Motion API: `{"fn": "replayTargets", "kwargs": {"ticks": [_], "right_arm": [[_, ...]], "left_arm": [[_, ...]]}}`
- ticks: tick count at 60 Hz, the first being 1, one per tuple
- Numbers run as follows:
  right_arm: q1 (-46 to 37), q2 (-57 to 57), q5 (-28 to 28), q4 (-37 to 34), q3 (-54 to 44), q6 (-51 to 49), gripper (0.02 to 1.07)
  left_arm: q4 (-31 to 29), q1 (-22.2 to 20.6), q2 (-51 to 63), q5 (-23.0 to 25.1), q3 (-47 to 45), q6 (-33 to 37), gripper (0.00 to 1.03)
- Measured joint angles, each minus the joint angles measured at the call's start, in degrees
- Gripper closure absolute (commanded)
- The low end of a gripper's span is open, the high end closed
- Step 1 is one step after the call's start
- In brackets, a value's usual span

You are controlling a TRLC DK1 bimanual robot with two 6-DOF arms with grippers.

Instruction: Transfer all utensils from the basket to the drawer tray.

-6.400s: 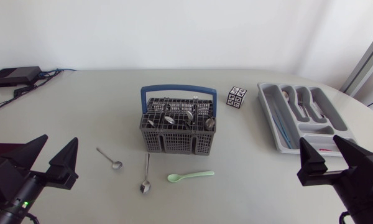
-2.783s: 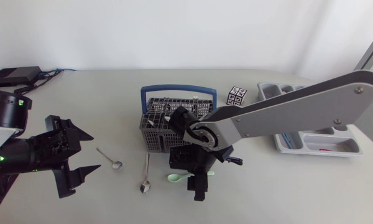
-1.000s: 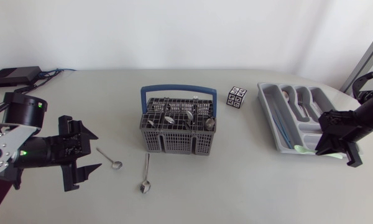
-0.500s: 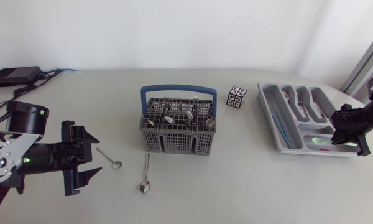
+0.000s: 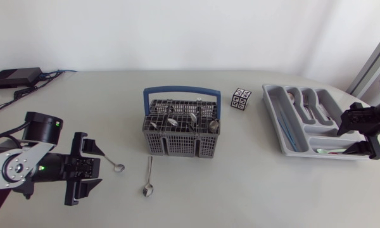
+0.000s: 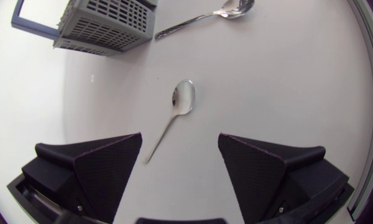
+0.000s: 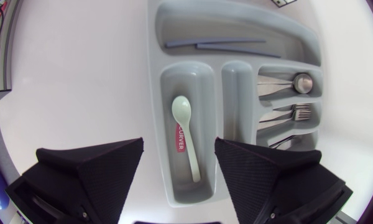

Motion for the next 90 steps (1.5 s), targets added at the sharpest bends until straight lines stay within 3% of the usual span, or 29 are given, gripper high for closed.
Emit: {"fn": "replayTargets", "kwargs": {"ticks": [25,41,45,50,64,75,82,90], "right_arm": [[15.5,-25.0,-5.0,-0.3,-23.5,6.8,0.06],[25.6,-34.7,-6.8,-0.1,-31.5,15.4,0.06],[29.0,-36.9,-6.7,0.0,-33.2,18.3,0.06],[33.3,-39.6,-6.8,0.0,-34.7,22.0,0.06],[44.7,-43.6,-6.8,0.3,-37.2,31.5,0.06],[47.4,-43.8,-6.8,2.2,-38.0,34.6,0.06],[47.5,-43.8,-6.7,3.1,-38.5,35.4,0.06],[48.4,-43.8,-6.7,3.1,-39.4,36.7,0.06]], "left_arm": [[-10.1,-0.6,13.8,-1.9,16.5,5.5,0.24],[-15.0,-0.6,21.3,-2.9,22.5,8.6,0.31],[-15.6,-0.7,23.0,-3.2,23.2,9.6,0.42],[-16.7,-1.0,25.2,-3.4,24.4,10.0,0.46],[-17.6,-1.4,29.7,-4.5,27.4,11.2,0.7],[-18.1,-1.5,30.9,-5.0,28.6,11.5,0.85],[-18.2,-1.9,31.1,-5.6,28.6,12.0,1.0],[-19.6,-2.1,31.2,-5.7,28.8,12.6,1.0]]}}
